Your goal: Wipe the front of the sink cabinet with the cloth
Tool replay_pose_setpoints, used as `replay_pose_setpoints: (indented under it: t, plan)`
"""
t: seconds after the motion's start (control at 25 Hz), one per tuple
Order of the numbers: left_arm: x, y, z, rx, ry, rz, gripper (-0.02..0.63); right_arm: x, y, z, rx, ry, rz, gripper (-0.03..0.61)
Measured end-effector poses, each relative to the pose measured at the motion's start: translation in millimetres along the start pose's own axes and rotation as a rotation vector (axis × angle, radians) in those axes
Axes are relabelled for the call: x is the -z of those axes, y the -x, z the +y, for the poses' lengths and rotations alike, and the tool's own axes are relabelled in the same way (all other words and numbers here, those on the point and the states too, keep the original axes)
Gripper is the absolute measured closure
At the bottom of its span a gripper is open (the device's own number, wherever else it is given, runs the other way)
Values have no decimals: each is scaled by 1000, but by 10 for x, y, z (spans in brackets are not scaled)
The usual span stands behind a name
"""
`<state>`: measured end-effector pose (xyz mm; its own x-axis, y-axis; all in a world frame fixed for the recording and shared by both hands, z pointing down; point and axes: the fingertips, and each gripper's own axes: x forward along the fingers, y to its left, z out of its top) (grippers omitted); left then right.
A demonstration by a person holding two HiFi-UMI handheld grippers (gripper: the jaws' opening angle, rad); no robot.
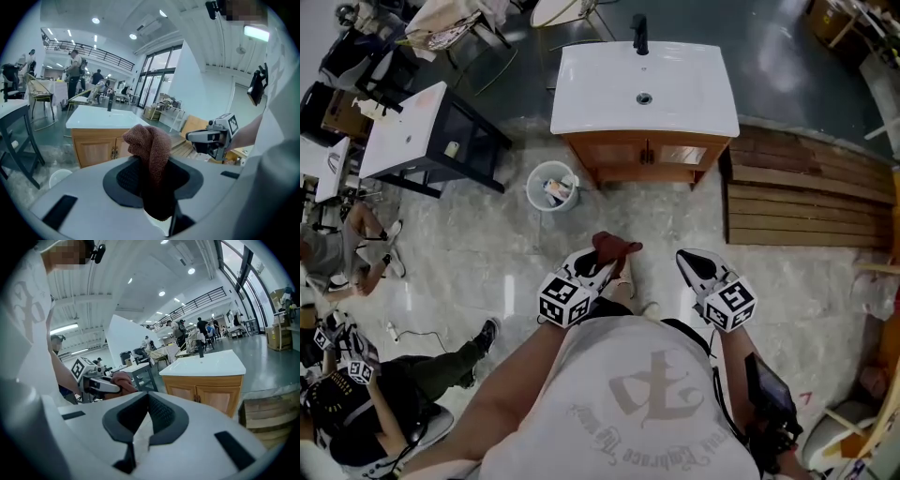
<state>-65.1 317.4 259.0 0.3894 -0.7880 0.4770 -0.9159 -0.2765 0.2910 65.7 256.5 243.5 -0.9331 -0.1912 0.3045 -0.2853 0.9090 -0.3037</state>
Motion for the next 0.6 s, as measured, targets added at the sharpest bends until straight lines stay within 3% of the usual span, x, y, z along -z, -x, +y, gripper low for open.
replay_pose_setpoints:
  t: [0.6]
  plan:
    - [-523,-468,1175,34,-43,46,506,-482,-834,-673,154,-23,33,565]
